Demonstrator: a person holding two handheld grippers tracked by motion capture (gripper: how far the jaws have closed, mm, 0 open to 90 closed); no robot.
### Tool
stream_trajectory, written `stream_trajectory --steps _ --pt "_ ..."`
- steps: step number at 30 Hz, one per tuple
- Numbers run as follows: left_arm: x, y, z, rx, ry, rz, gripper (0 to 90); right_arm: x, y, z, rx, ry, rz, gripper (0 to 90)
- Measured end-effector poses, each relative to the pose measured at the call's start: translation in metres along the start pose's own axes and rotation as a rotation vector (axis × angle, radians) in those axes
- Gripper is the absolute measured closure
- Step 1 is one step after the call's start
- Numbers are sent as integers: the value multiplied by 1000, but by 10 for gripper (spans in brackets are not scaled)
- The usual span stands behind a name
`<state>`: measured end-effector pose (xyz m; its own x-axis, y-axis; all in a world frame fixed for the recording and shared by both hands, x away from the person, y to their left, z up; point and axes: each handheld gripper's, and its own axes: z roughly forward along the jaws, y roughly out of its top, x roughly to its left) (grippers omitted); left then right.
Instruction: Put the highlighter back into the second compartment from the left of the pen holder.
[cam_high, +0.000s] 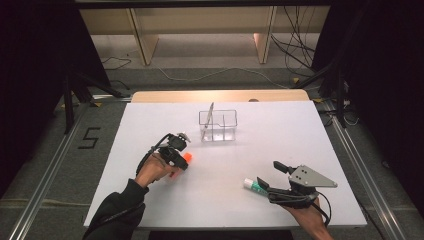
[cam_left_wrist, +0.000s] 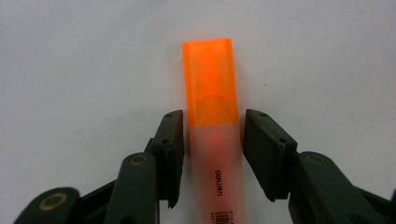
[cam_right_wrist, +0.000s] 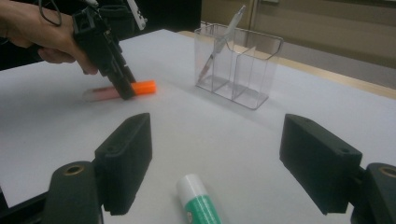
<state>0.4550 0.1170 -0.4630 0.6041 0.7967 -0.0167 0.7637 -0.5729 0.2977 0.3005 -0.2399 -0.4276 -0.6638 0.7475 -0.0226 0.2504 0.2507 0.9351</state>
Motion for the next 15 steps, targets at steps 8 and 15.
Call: stream_trajectory --steps 8,15 --pt "-1 1 0 -11 1 1 658 0 0 0 1 -2 -1 262" --pt "-2 2 0 1 1 29 665 0 0 0 -2 -2 -1 262"
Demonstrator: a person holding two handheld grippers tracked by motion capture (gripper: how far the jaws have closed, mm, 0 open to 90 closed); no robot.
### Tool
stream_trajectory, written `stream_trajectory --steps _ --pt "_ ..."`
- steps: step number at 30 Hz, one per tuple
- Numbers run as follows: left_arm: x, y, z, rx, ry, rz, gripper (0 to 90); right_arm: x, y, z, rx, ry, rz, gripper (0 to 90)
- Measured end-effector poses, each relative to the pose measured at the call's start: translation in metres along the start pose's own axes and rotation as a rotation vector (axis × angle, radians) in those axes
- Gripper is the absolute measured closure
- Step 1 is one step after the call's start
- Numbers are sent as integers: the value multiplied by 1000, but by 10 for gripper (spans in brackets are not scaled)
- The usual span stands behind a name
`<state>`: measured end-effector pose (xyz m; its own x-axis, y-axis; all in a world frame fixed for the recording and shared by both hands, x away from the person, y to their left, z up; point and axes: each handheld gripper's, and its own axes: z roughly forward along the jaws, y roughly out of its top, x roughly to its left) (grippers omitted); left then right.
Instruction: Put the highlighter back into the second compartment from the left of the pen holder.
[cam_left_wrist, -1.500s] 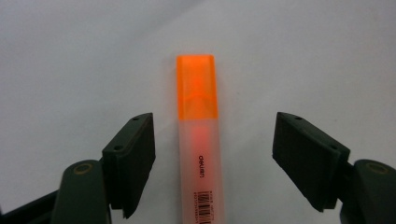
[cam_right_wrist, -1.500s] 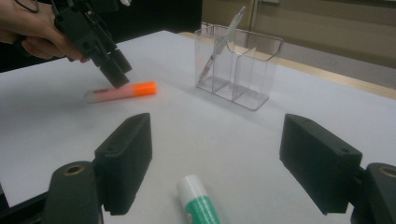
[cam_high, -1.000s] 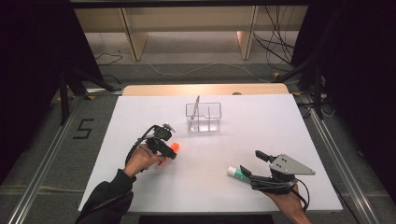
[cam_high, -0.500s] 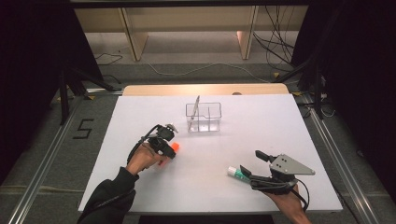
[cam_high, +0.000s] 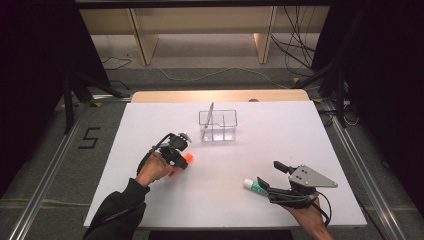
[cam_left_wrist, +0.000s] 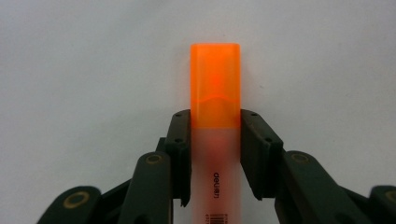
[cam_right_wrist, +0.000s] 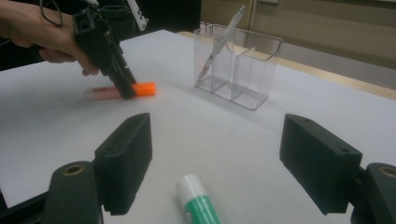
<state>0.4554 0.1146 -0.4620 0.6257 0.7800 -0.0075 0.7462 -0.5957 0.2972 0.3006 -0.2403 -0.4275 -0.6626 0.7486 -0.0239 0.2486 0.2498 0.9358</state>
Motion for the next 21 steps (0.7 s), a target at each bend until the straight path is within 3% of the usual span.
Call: stream_trajectory --steps 5,11,13,16,17,18,20,21 --pt "1 0 -2 -17 -9 2 666 0 0 -1 4 -4 -3 262" --pt "7 -1 -18 -124 -39 -33 666 -1 0 -1 3 -4 0 262" --pt "8 -1 -21 -138 -39 -31 666 -1 0 -1 2 -2 -1 262" --pt "11 -2 -29 -214 -62 -62 665 0 0 -1 1 -2 -1 262" --pt "11 -2 -29 -214 -62 -62 665 0 0 -1 1 -2 -1 262" --pt "12 -2 -33 -253 -59 -67 665 -1 0 -1 1 -2 -1 262" --pt "11 -2 -35 -270 -64 -73 665 -1 0 -1 1 -3 0 262" --pt "11 -1 -39 -310 -68 -80 665 -1 0 -1 1 -2 0 262"
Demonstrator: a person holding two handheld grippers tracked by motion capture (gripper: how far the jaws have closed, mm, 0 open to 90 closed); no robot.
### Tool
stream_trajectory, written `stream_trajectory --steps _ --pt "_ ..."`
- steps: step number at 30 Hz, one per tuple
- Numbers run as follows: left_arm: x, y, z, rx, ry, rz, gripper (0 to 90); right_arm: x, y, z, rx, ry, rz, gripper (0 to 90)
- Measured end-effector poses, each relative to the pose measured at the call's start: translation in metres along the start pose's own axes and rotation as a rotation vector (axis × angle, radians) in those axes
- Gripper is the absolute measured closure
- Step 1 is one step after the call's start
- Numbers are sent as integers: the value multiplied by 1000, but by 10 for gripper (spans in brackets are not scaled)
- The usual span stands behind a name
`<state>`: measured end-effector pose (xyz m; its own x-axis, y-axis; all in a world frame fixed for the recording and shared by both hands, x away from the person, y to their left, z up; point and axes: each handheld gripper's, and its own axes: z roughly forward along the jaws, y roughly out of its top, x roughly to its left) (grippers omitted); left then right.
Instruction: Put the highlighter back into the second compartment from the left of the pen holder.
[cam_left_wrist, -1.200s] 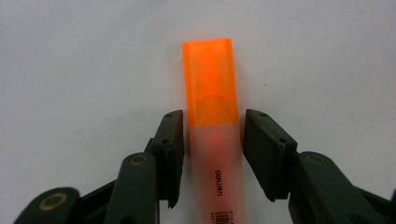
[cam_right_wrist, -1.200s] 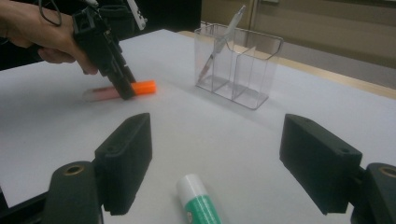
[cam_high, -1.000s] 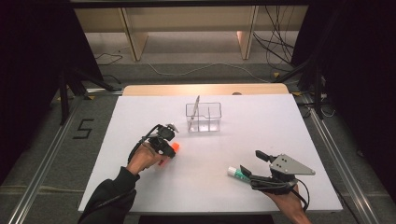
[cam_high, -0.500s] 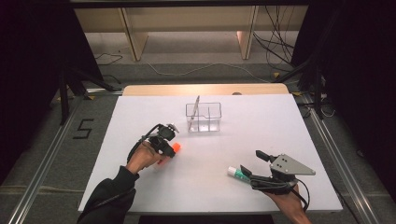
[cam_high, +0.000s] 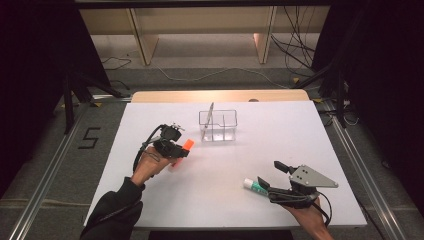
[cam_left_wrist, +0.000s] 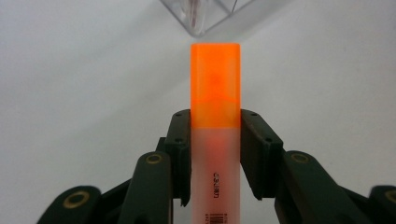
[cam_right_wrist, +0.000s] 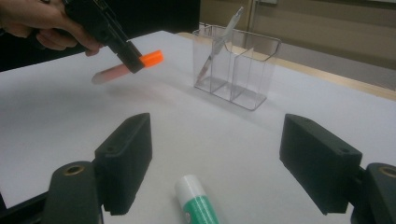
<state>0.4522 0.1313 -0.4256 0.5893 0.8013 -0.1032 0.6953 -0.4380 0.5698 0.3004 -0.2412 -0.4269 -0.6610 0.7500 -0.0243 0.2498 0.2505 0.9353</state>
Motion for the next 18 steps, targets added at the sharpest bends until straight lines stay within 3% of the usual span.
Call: stream_trajectory --steps 3,5,8,11,14,18 --pt "-1 1 -5 -69 0 -11 664 0 0 0 1 -3 -1 262" --pt "-2 2 -6 -84 -2 -10 664 0 0 0 0 0 0 262" --pt "-5 2 -11 -170 13 -18 664 0 0 0 2 -3 0 262" --pt "-6 3 -14 -200 9 -25 664 0 0 0 2 -2 0 262" --pt "-10 4 -19 -288 19 -28 664 0 0 0 2 -2 1 262" --pt "-13 5 -22 -340 21 -25 664 0 0 0 5 -4 3 262"
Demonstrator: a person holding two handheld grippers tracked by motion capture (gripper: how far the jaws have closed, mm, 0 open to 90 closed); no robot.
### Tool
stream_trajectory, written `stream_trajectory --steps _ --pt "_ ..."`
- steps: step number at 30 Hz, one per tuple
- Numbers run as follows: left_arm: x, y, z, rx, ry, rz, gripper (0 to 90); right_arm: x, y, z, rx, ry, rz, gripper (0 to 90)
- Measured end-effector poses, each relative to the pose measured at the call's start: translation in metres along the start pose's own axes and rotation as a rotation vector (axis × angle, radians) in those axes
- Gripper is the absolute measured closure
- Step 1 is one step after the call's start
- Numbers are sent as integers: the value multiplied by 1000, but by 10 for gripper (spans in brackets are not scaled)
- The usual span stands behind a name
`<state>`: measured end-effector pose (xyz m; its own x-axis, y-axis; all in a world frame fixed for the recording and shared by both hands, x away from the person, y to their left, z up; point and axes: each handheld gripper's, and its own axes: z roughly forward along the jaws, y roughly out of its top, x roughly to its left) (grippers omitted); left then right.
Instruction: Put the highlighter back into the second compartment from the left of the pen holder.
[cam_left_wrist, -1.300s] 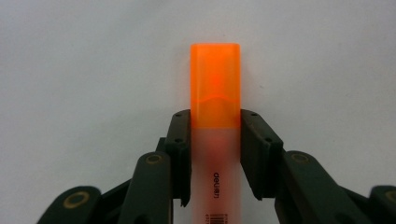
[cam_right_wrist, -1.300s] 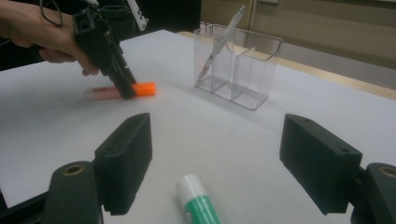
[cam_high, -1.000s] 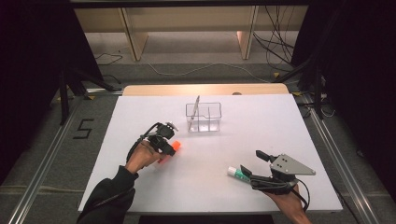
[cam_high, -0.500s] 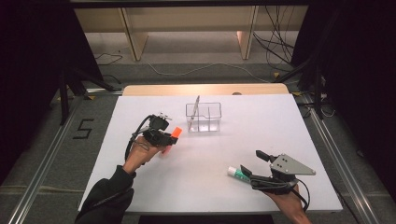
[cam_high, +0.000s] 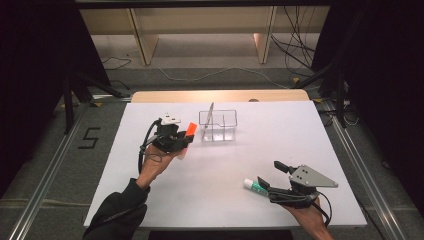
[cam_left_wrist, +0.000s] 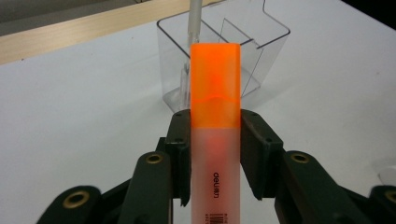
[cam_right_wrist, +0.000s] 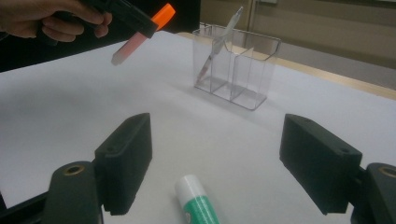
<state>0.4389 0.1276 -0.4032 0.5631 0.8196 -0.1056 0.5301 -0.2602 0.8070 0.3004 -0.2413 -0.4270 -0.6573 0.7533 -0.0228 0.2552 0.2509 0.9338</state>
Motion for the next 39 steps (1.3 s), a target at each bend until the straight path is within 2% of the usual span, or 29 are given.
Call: stream_trajectory --steps 3,4,7,8,10,11,12,13,16,19,21,29,39 --pt "-2 1 0 -28 6 -4 664 0 0 0 -2 0 -3 262" --pt "-4 1 0 -60 7 -10 664 0 0 0 -2 1 -4 262" --pt "-6 3 0 -80 8 -2 664 0 0 0 0 -1 0 262" --pt "-9 5 1 -119 11 -7 664 0 0 1 0 1 0 262" --pt "-12 8 1 -152 10 -9 664 0 0 1 1 0 -1 262" --pt "-12 8 1 -152 10 -9 664 0 0 1 0 1 -2 262" --pt "-14 11 3 -173 11 -4 664 0 0 1 1 0 -2 262" --pt "-14 11 3 -173 11 -4 664 0 0 1 0 1 -3 262" --pt "-19 18 10 -218 11 -18 664 0 0 1 -1 2 -3 262" --pt "-20 21 13 -229 6 -19 664 0 1 1 -3 1 -1 262" --pt "-24 25 19 -265 1 -26 664 0 1 1 -5 1 1 262" --pt "-32 36 28 -314 -9 -33 664 0 1 1 -7 2 1 262" --pt "-37 47 45 -382 6 -31 664 0 1 1 -8 6 0 262"
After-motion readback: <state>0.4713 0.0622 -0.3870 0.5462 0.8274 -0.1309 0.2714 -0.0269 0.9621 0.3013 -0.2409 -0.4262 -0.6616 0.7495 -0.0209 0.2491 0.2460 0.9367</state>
